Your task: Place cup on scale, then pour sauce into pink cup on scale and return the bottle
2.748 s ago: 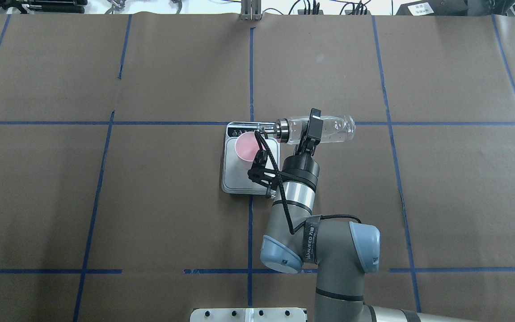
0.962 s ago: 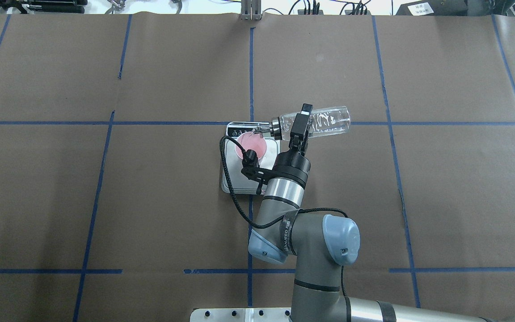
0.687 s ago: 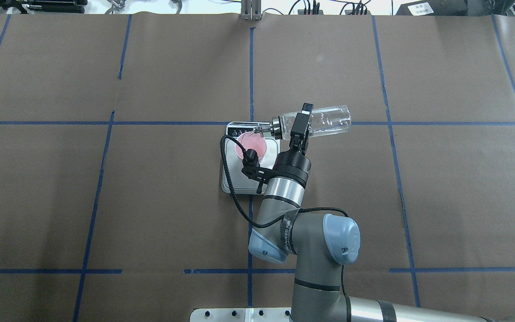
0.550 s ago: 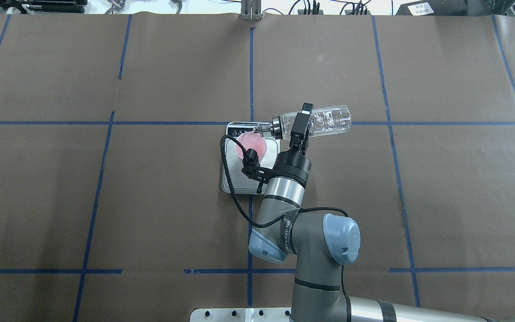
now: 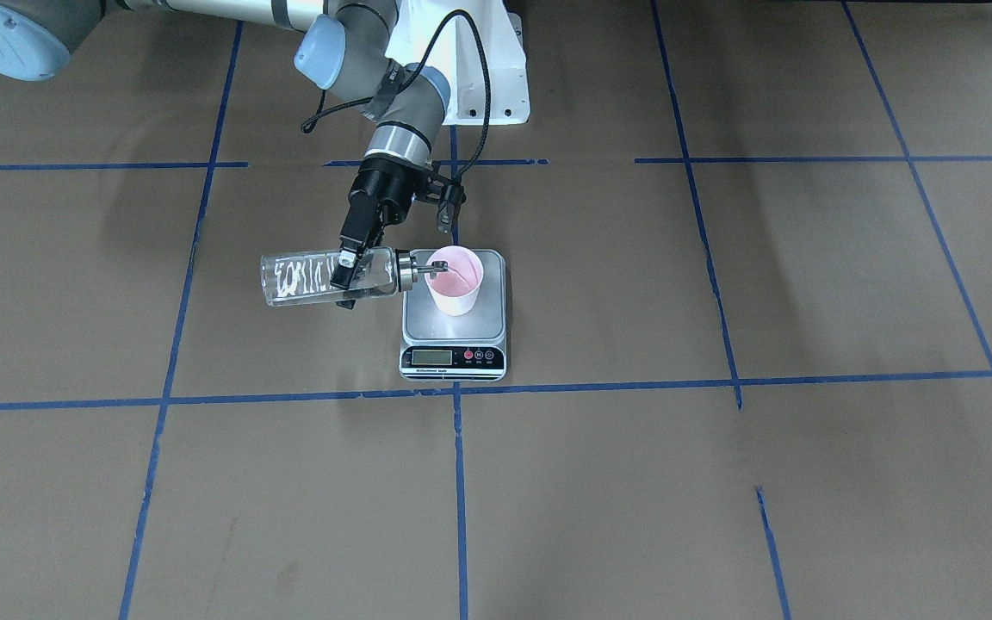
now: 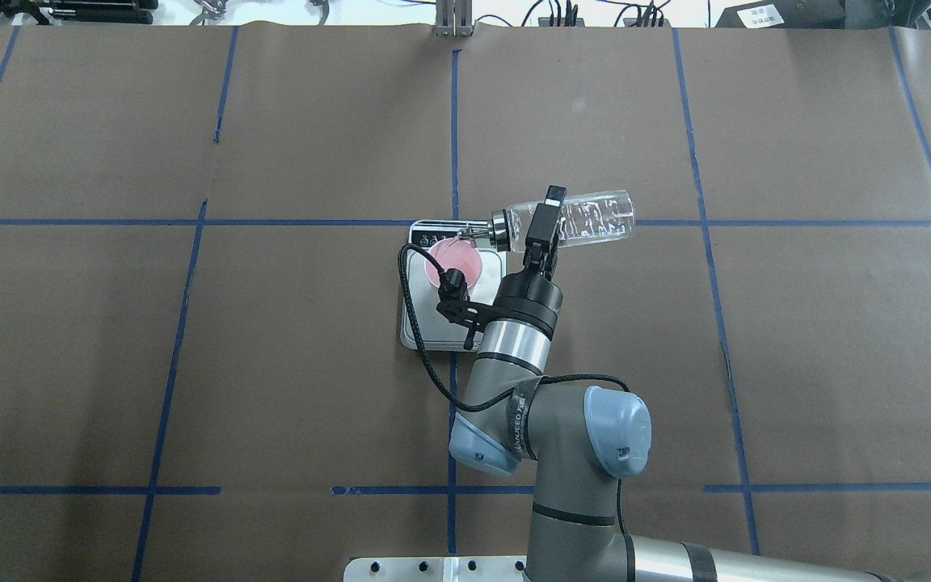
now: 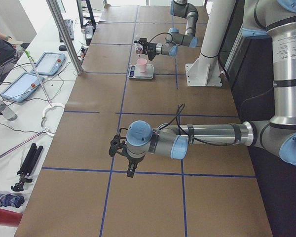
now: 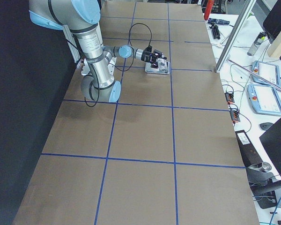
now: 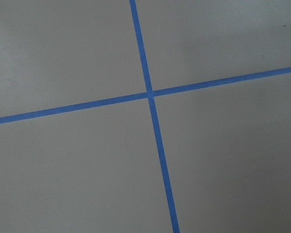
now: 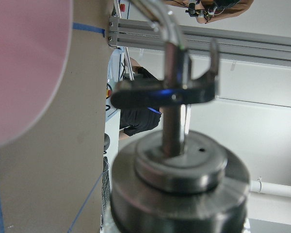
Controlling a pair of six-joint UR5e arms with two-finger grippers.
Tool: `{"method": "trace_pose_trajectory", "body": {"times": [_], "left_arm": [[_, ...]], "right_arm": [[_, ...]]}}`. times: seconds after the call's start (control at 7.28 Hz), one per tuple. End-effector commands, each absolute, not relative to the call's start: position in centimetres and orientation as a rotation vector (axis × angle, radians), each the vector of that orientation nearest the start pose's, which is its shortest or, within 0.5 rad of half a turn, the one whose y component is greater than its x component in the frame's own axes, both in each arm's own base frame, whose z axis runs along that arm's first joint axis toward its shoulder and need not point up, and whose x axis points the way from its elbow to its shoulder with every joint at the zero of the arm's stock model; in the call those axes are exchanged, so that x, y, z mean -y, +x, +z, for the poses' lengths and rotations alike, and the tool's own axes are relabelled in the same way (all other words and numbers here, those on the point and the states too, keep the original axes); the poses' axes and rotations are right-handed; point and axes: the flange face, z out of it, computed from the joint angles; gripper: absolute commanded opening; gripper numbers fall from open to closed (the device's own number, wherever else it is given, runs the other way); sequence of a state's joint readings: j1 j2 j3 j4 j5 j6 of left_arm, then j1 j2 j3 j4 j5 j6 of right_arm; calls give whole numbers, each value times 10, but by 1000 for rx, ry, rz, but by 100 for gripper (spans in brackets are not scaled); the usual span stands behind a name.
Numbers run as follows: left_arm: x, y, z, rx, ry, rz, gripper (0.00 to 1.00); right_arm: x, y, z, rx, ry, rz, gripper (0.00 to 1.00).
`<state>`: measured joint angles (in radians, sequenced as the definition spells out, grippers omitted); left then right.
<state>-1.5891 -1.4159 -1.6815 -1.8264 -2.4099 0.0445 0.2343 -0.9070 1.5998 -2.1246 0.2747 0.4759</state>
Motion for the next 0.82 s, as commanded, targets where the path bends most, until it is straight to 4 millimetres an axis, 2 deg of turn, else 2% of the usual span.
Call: {"method": "trace_pose_trajectory", "body": {"times": [0.0,0.41,0.69], "left_arm": [[437,-67,642,-829,228,115,100],[437,-67,640,-829,231,116,100],[437,-67,639,-829,234,117,100]], "right_arm": [[378,-594,260,-719,1114,-643,0],[380,-590,253,-690,1128,-610,0],[379,-586,256,-629,1153,-526,0]]}}
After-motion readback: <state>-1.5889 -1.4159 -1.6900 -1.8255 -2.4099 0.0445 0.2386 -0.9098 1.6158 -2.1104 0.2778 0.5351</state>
